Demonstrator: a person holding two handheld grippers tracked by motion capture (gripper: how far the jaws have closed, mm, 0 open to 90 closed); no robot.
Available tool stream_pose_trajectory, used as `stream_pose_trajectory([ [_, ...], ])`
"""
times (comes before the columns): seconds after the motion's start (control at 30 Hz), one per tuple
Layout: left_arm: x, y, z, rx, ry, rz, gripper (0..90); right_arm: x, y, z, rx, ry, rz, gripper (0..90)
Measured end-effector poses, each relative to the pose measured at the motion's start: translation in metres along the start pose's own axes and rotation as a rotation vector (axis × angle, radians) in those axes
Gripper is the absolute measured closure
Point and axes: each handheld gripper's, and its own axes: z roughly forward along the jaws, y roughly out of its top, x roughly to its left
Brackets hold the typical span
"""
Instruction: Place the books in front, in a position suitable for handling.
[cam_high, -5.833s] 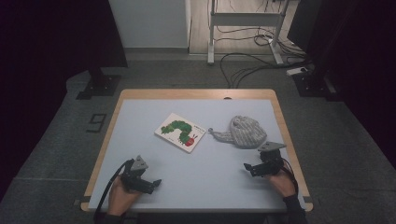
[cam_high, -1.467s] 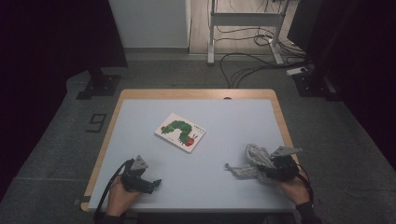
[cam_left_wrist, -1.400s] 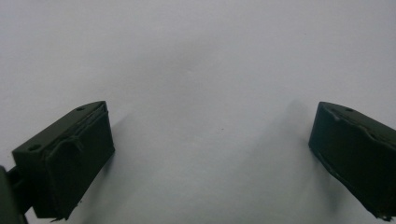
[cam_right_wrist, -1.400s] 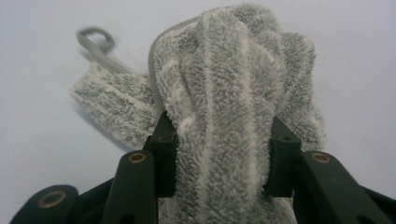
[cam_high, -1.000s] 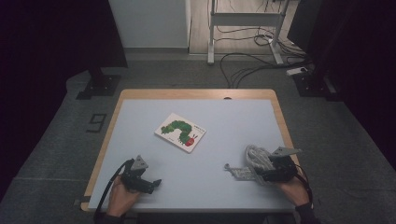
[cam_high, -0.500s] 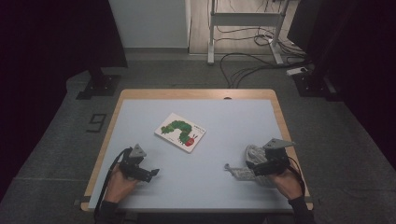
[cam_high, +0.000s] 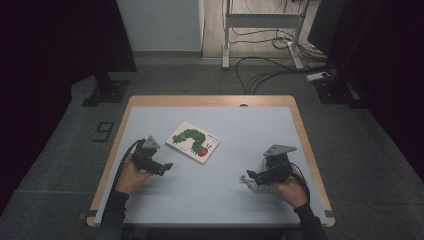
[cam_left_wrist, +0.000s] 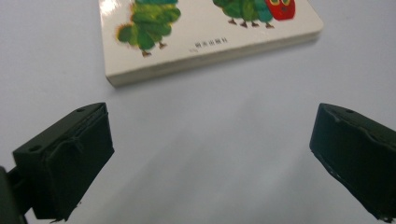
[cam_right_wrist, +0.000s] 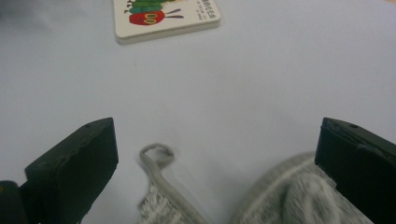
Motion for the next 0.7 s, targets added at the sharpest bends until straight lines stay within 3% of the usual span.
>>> stream_pose_trajectory([
  [0.37, 0.024, 0.029, 0.024, 0.022, -0.002, 0.045, 0.0, 0.009, 0.014, 0.021, 0.010, 0.025, -0.040, 0.0],
  [0.53, 0.030, 0.034, 0.037, 0.045, -0.014, 0.055, 0.0, 0.013, 0.017, 0.028, 0.011, 0.039, -0.051, 0.0],
  [0.7, 0.037, 0.031, 0.049, 0.039, -0.051, 0.032, 0.0, 0.019, 0.023, 0.041, 0.010, 0.052, -0.055, 0.0],
])
